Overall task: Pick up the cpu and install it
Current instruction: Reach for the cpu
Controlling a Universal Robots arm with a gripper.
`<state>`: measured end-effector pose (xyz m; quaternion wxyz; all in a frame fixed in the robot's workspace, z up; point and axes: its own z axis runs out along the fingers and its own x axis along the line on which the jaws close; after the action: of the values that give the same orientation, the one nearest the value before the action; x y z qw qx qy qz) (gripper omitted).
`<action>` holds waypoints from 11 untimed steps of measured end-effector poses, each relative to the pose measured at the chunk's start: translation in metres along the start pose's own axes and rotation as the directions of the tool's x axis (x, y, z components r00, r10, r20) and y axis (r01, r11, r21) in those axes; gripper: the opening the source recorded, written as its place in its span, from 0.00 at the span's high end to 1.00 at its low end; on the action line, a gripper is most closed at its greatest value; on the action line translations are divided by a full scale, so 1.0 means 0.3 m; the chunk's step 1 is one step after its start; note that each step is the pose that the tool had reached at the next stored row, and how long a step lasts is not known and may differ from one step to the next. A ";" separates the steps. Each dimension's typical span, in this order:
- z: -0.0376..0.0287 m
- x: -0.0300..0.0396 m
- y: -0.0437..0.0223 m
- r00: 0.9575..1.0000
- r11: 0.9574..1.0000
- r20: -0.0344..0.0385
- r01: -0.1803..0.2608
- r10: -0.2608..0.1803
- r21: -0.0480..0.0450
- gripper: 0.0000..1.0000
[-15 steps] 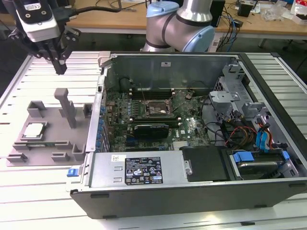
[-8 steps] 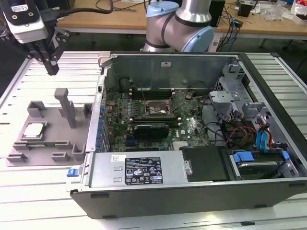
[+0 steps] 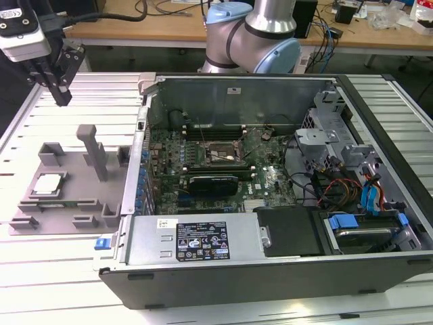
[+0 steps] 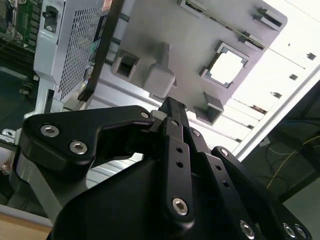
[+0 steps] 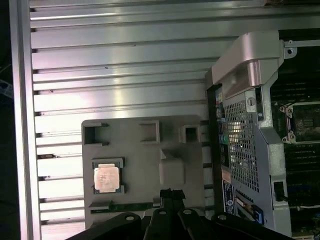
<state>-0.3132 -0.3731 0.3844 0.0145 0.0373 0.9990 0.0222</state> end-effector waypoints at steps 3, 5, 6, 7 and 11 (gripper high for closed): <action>0.013 0.022 0.004 1.000 1.000 0.000 0.000 0.000 0.000 0.89; 0.022 0.043 0.003 1.000 1.000 0.000 0.000 0.000 0.000 0.89; 0.024 0.047 0.003 1.000 1.000 0.000 0.000 0.000 0.000 0.89; 0.028 0.056 0.002 1.000 1.000 0.000 0.000 0.000 0.000 0.89; 0.041 0.092 -0.001 1.000 1.000 0.000 0.000 0.000 0.000 0.89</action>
<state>-0.3405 -0.3709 0.3713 0.0145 0.0374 0.9989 0.0222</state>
